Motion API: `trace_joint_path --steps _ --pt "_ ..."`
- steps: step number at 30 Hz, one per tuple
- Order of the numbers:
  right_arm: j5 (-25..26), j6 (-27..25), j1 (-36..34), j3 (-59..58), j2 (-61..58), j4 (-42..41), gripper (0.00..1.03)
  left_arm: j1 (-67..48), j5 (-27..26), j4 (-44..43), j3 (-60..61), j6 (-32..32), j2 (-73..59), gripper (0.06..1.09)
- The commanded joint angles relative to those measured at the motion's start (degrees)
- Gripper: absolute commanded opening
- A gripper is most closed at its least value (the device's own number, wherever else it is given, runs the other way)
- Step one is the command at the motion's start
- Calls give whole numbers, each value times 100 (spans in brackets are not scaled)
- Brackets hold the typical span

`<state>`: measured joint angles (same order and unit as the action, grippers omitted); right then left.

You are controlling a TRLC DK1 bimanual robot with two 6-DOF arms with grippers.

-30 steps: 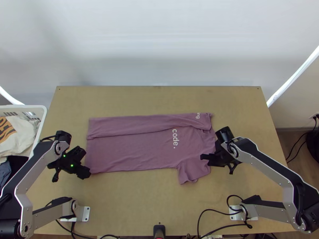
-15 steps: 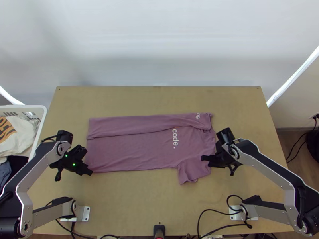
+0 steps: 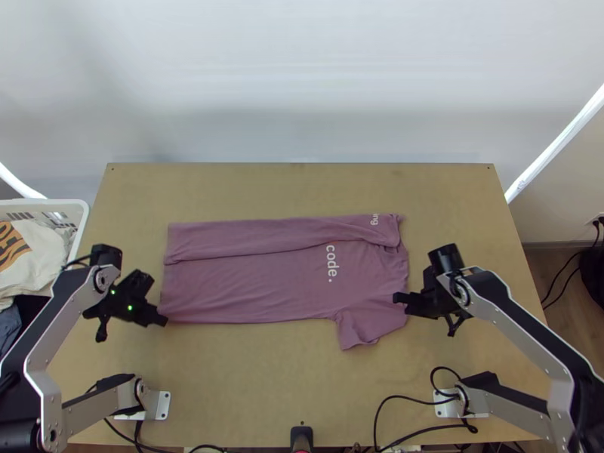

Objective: Fold the t-shirt

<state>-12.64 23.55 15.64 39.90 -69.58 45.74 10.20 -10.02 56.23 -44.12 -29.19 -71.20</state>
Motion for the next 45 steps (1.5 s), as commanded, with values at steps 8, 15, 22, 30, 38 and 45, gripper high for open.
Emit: trace_joint_path --steps 8,15,22,30,38,45 --pt "43 -61 45 1046 85 287 3 -483 -351 99 -1459 1196 -17 10" --pt "43 -123 -228 1653 -521 6 3 -466 -351 -50 -1828 1513 -553 10" --pt "52 -184 -553 2602 -1418 -100 3 -325 -351 -270 -2268 1820 -1159 10" --pt "104 -193 -606 3630 -2235 -100 3 -308 -351 -481 -2883 2295 -1739 10" --pt "289 -193 -579 4360 -2982 -100 3 -273 -299 -666 -3410 2550 -2355 10" --pt "447 -184 -588 4755 -3606 -118 3 -246 -263 -894 -3586 2743 -2838 10"
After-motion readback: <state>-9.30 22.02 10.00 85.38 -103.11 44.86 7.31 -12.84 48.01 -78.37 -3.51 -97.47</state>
